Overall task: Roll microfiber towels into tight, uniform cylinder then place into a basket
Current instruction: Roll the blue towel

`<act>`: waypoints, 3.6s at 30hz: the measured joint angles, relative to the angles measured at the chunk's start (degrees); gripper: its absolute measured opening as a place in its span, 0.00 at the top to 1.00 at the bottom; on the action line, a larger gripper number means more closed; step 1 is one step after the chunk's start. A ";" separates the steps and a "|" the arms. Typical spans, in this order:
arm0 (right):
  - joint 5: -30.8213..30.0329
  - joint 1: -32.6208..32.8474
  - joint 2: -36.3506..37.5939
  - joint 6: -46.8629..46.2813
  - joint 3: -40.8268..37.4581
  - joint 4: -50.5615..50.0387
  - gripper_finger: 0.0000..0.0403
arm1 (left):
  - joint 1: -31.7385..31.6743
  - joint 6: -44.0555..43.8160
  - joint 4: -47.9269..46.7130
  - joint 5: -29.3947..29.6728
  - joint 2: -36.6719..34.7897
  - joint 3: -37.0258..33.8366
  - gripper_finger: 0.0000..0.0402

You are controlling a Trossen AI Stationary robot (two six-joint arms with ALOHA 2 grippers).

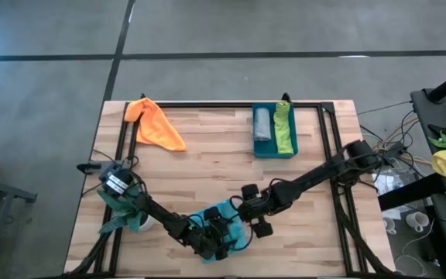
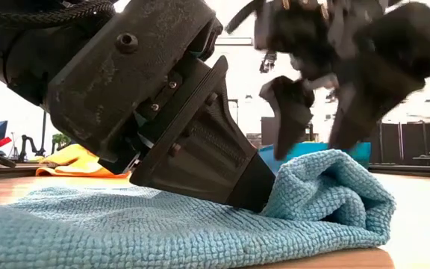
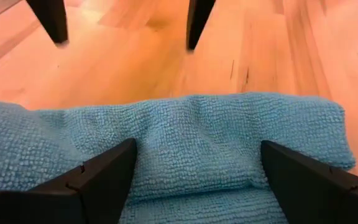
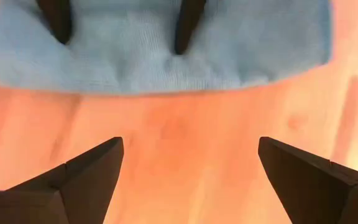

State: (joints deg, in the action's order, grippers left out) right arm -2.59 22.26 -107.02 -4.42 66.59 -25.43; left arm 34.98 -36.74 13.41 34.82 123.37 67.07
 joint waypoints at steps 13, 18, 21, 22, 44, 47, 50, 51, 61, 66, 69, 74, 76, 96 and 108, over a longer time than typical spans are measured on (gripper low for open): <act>2.55 -0.46 -5.72 -0.75 -2.31 12.50 0.08 | 0.00 1.01 0.79 -0.62 -0.30 0.24 0.17; 2.54 -0.46 -5.69 -1.32 -2.28 12.57 0.08 | -0.94 1.12 0.76 -4.46 -0.83 0.61 0.10; 2.60 -0.46 -5.75 -1.84 -2.30 12.64 0.08 | -1.57 1.13 0.58 -7.85 -1.58 0.81 0.07; 2.65 -0.46 -5.75 -2.02 -2.28 12.66 0.08 | -1.54 1.38 0.53 -7.71 -1.96 0.79 0.06; 4.03 -0.46 -5.97 -2.43 -2.26 14.69 0.08 | 2.60 -4.71 -23.12 -5.33 -19.80 -0.03 0.06; 4.07 -0.44 -5.97 -2.43 -2.26 14.72 0.08 | 5.32 -11.70 -30.34 -5.63 -20.66 -0.94 0.06; 4.10 -0.42 -5.95 -2.67 -2.11 14.67 0.08 | 7.39 -15.45 -31.52 -7.18 -19.11 -2.81 0.06; 4.19 -0.42 -5.97 -2.69 -1.90 14.47 0.08 | 7.53 -16.31 -30.63 -8.39 -18.44 -3.44 0.06; 5.10 -0.39 -6.25 -2.65 0.79 13.52 0.08 | 6.25 -16.30 -29.73 -12.30 -16.00 -5.70 0.06; 4.87 -0.39 -6.25 -3.07 2.55 12.05 0.08 | 6.21 -16.47 -29.90 -13.82 -16.31 -5.73 0.06; 4.59 -0.42 -6.23 -3.11 3.38 12.09 0.08 | 6.21 -16.75 -29.92 -15.53 -16.59 -5.70 0.06; 4.35 -0.40 -6.41 -5.18 4.21 12.46 0.08 | 6.21 -17.06 -30.26 -18.03 -17.80 -5.79 0.06; 4.26 -0.37 -6.53 -5.79 4.46 12.71 0.08 | 6.15 -17.17 -30.78 -19.26 -18.40 -5.84 0.06; 4.04 -0.42 -7.19 -5.63 5.32 18.71 0.08 | 3.69 -14.95 -31.00 -20.93 -19.32 -6.03 0.06; 4.47 -0.39 -13.80 -2.95 13.38 18.49 0.08 | 3.48 -14.98 -30.91 -22.29 -19.39 -6.55 0.06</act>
State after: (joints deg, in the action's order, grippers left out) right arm 1.88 21.87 -120.82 -7.37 79.97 -6.95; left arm 38.46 -51.72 -17.50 12.52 103.98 60.51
